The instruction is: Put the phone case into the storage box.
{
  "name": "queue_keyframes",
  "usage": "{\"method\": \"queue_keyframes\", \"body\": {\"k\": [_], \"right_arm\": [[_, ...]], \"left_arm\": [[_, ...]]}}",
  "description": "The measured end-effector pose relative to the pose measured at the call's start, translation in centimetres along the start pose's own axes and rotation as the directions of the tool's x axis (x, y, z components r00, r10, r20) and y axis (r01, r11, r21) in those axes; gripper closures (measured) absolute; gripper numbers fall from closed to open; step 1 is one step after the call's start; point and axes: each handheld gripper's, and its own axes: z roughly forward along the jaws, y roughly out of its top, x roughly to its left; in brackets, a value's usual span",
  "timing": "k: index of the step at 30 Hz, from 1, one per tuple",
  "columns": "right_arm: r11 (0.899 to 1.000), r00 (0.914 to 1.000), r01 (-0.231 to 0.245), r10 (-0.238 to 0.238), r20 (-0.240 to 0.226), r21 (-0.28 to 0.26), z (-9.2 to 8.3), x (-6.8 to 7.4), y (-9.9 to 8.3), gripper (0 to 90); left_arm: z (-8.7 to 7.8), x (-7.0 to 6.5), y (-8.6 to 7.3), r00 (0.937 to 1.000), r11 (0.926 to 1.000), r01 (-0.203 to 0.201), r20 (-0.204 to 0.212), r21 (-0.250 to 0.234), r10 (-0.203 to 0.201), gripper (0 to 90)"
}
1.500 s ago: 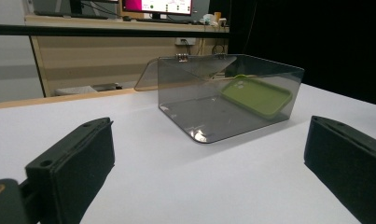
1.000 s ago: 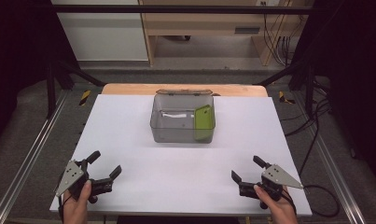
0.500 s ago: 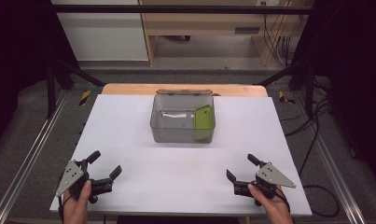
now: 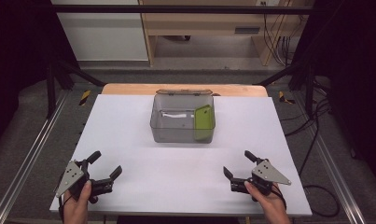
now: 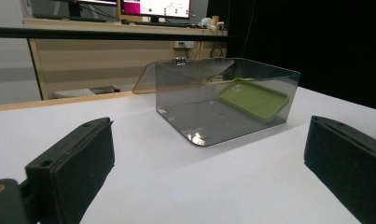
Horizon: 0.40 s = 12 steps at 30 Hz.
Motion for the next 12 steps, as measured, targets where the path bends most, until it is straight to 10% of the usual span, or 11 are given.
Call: {"method": "queue_keyframes", "body": {"k": [12], "right_arm": [[1.000,0.9974,0.017,-0.016,0.071,-0.015,2.0,-0.9,-0.2,2.2]], "left_arm": [[-0.2,-0.4,-0.2,0.9999,0.9999,0.016,0.004,-0.004,-0.016,1.4]]}}
